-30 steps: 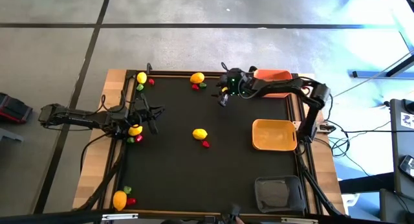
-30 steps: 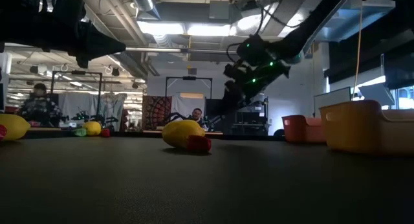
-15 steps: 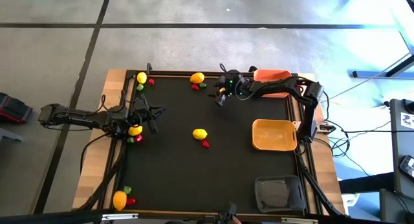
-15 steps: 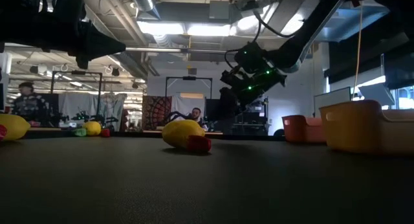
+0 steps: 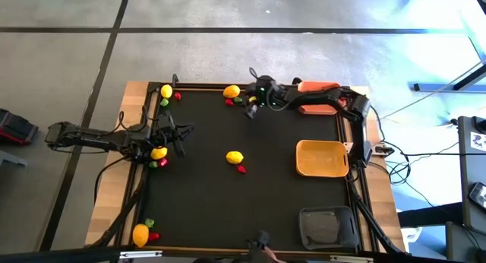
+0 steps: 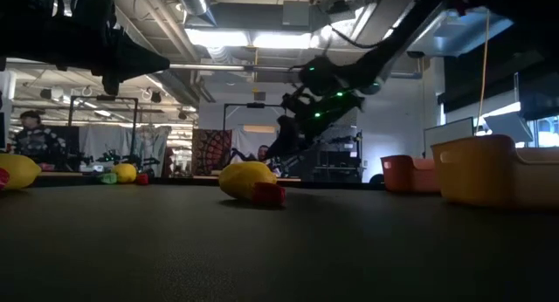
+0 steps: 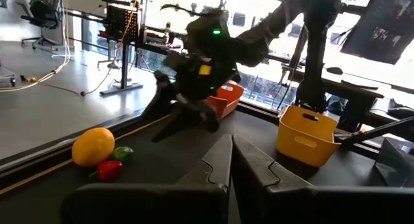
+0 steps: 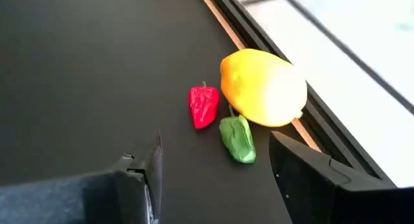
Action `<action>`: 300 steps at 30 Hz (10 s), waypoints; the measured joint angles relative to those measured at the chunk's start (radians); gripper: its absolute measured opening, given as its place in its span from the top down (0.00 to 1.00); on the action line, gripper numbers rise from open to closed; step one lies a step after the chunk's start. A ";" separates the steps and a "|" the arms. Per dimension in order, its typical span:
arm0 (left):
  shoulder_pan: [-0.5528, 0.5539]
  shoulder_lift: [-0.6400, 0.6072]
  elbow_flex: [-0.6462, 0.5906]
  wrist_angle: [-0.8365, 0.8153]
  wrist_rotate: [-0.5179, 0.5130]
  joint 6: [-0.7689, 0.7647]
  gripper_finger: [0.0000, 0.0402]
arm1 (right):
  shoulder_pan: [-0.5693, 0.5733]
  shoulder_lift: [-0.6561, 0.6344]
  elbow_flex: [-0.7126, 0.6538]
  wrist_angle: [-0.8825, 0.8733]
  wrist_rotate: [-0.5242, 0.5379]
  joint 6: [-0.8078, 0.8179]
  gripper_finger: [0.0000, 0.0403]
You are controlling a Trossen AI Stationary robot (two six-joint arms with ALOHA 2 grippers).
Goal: Sort produce into baskets
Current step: Put the top right red chili pepper into the yellow bin
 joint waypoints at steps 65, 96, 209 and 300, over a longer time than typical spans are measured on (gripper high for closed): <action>0.115 0.197 0.151 0.031 0.103 0.051 0.52 | 0.188 -0.107 -0.016 -0.189 -0.109 -0.062 0.47; 0.435 1.030 0.643 -0.098 0.189 0.013 0.39 | 0.197 -0.336 -0.318 -0.182 0.059 0.071 0.47; 0.585 1.329 0.824 -0.214 0.400 0.453 0.97 | 0.196 -0.331 -0.365 -0.178 0.105 0.096 0.47; 0.169 1.107 0.685 -0.110 0.404 0.108 0.63 | 0.365 -0.720 -0.258 -0.630 0.013 0.090 1.00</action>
